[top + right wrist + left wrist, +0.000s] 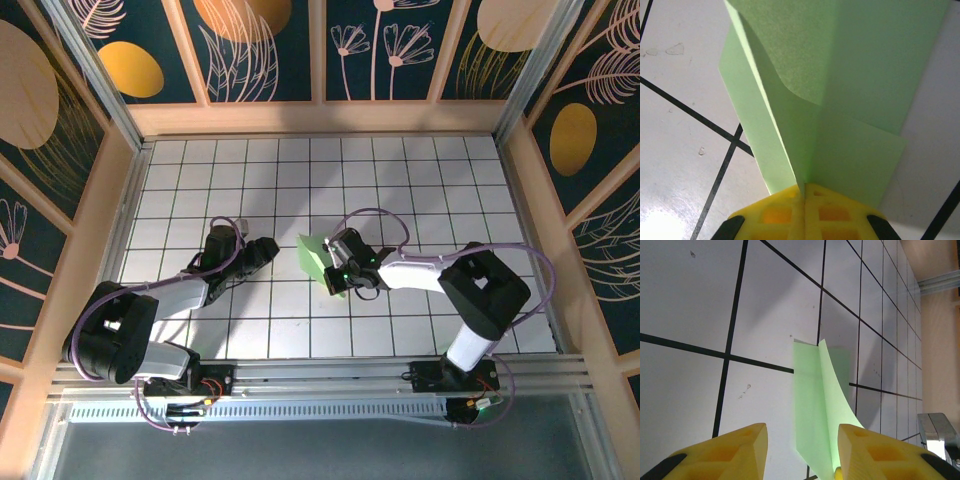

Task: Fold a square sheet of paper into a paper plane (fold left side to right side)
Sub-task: Fourth fold the wing at the center of the table.

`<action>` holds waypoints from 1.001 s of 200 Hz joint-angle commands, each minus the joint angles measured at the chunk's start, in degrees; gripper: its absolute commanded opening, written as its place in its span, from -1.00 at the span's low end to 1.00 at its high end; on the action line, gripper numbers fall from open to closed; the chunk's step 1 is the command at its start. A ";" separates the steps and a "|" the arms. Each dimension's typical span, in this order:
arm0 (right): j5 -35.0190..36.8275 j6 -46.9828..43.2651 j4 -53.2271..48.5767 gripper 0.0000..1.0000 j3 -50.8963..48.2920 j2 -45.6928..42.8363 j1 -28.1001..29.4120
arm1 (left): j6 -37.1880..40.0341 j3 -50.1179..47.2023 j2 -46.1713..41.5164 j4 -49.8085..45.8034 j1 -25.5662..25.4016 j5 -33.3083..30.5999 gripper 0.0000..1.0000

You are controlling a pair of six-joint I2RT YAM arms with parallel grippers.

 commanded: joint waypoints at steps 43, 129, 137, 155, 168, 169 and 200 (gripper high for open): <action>-6.10 -0.67 2.79 -0.96 -2.16 -0.20 -1.96 | -1.41 0.68 2.14 2.56 -3.49 1.71 -0.17; -25.44 0.69 8.06 -0.93 -5.94 -1.87 -9.84 | -6.50 3.34 8.43 7.23 -10.10 3.51 -0.18; -26.40 0.83 8.41 -0.93 -6.13 -2.06 -10.39 | -6.56 4.00 9.16 7.33 -10.70 3.67 -0.18; -27.22 0.75 8.35 -0.92 -6.23 -2.48 -10.96 | -6.90 5.36 10.80 7.64 -11.84 3.90 -0.18; -27.37 0.48 8.17 -0.92 -6.13 -2.57 -11.21 | -7.07 6.24 11.78 7.98 -12.46 3.98 -0.18; -27.36 0.48 8.15 -0.93 -6.14 -2.53 -11.24 | -7.08 6.32 11.85 8.03 -12.48 3.98 -0.18; -28.42 0.65 9.08 -0.92 -6.63 -2.18 -11.87 | -7.40 7.58 13.60 8.43 -13.03 3.89 -0.17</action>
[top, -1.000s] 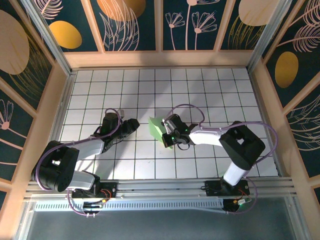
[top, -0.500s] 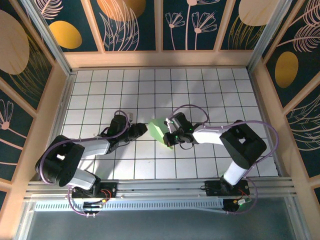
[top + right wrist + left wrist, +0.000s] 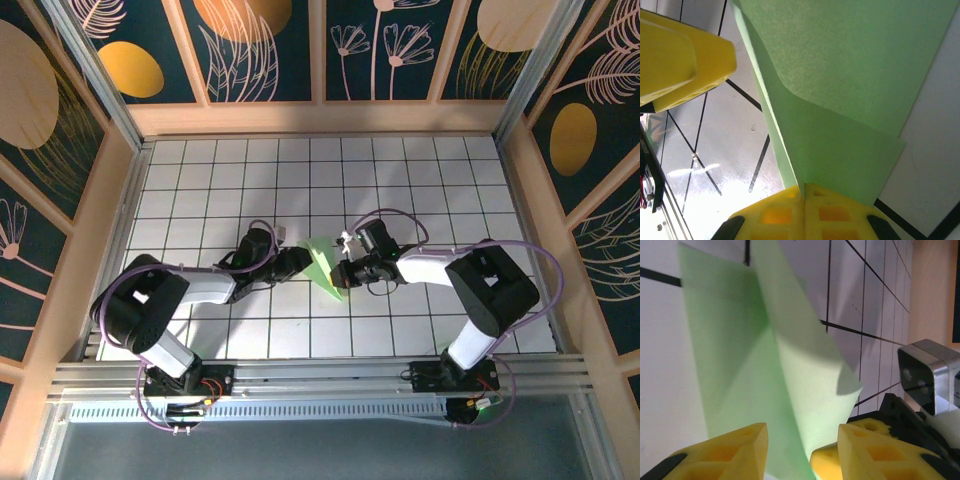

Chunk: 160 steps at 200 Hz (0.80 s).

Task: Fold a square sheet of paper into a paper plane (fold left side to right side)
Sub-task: Fourth fold the wing at the center of the table.

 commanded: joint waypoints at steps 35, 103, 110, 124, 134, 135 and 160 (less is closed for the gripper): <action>-3.34 0.73 2.64 -0.92 -1.27 -0.54 -1.16 | -1.00 2.98 3.28 2.03 -0.79 0.58 -0.15; -2.91 0.57 2.69 -0.92 -1.31 0.17 -1.32 | -0.84 5.11 5.66 1.19 -1.21 0.62 -0.14; -2.87 0.55 2.80 -0.91 -1.29 0.34 -1.33 | -0.94 5.22 5.88 1.12 -1.27 0.79 -0.14; -3.05 0.68 2.93 -0.92 -1.29 0.55 -1.26 | -0.93 5.39 5.94 0.79 -1.35 0.72 -0.14; -3.17 0.76 3.10 -0.91 -1.29 0.84 -1.31 | -1.02 5.44 7.69 0.75 -1.38 0.63 -0.14; -3.17 0.79 3.15 -0.91 -1.29 0.82 -1.32 | -1.02 5.46 7.66 0.73 -1.34 0.63 -0.14; -3.35 0.90 3.40 -0.88 -1.47 1.09 -1.24 | -0.93 5.88 8.49 0.49 -1.41 0.24 -0.14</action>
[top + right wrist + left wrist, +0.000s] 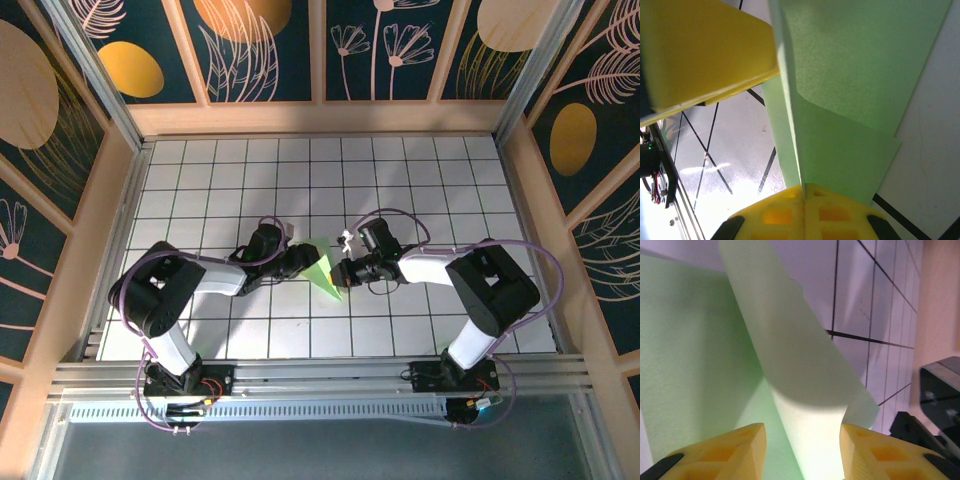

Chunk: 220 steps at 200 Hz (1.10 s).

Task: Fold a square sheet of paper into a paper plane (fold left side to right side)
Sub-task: Fourth fold the wing at the center of the table.

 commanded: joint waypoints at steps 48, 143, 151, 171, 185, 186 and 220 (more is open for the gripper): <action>-0.82 0.69 1.53 -0.84 -1.10 1.90 -0.22 | -0.26 2.26 3.14 -2.10 -0.46 -0.93 -0.14; -0.99 1.21 2.57 -0.76 -1.62 2.60 -0.20 | 2.32 3.31 4.19 -8.62 -0.48 -3.45 -0.14; -0.99 1.21 2.60 -0.75 -1.67 2.49 -0.21 | 2.50 3.47 4.29 -9.05 -0.46 -3.62 -0.14; -0.99 1.30 2.54 -0.70 -1.54 2.03 -0.25 | 2.82 3.67 4.58 -9.73 -0.49 -3.88 -0.15; -0.99 1.29 2.57 -0.69 -1.54 1.65 -0.25 | 2.90 3.62 4.57 -9.92 -0.48 -4.05 -0.15; -0.99 1.30 2.62 -0.68 -1.54 1.64 -0.22 | 2.86 3.65 4.53 -9.92 -0.47 -4.02 -0.15; -1.47 1.47 3.09 -0.63 -1.62 1.13 -0.26 | 2.82 3.50 4.48 -10.10 -0.51 -4.33 -0.15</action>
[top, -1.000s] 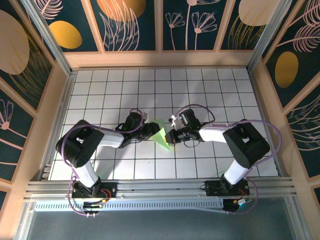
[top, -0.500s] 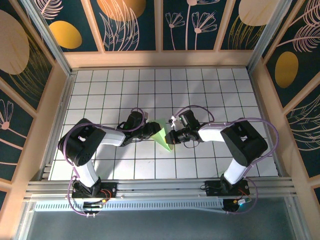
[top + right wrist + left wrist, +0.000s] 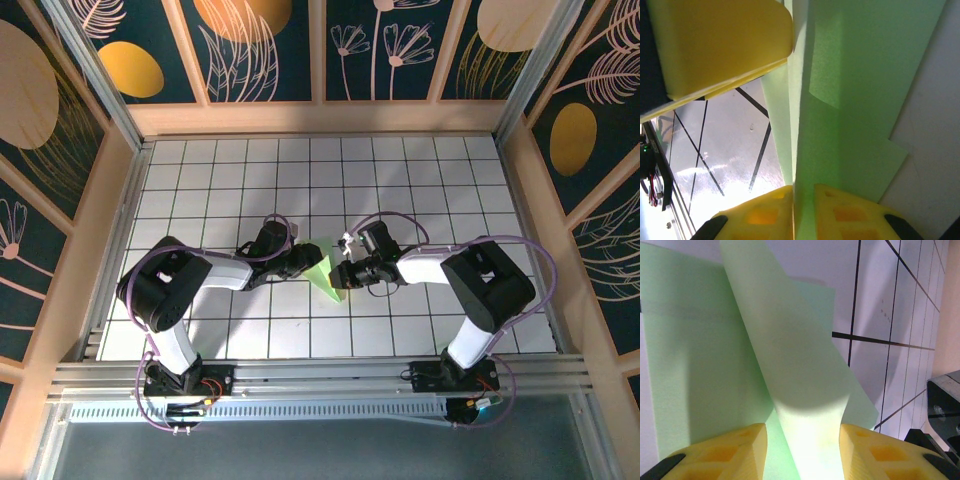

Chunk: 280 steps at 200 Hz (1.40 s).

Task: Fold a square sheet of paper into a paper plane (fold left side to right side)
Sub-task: Fourth fold the wing at the center of the table.

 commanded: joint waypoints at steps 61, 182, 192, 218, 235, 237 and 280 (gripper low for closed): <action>-2.09 0.68 1.68 -0.50 -0.78 -2.75 -0.53 | 1.33 -0.53 1.90 -4.90 -0.04 -2.80 -0.15; -5.08 -0.35 2.01 -0.16 1.80 -2.63 -4.02 | 1.38 -0.66 1.43 -4.88 -0.03 -2.97 -0.15; -4.99 -0.09 2.59 -0.16 2.45 -1.59 -4.04 | 1.31 -0.81 1.49 -4.84 -0.04 -3.03 -0.15; -5.16 0.44 3.96 -0.18 3.61 0.25 -4.01 | 1.26 -0.82 1.47 -4.81 -0.04 -2.96 -0.15; -5.35 0.45 4.24 -0.20 4.06 0.99 -4.06 | 1.29 -0.79 1.39 -4.85 -0.04 -2.97 -0.15; -5.34 0.45 4.23 -0.21 4.06 1.01 -4.06 | 1.25 -0.79 1.40 -4.87 -0.03 -2.96 -0.15; -4.38 0.43 4.32 -0.35 4.00 2.04 -4.03 | 1.07 -0.84 1.50 -4.62 -0.04 -2.92 -0.15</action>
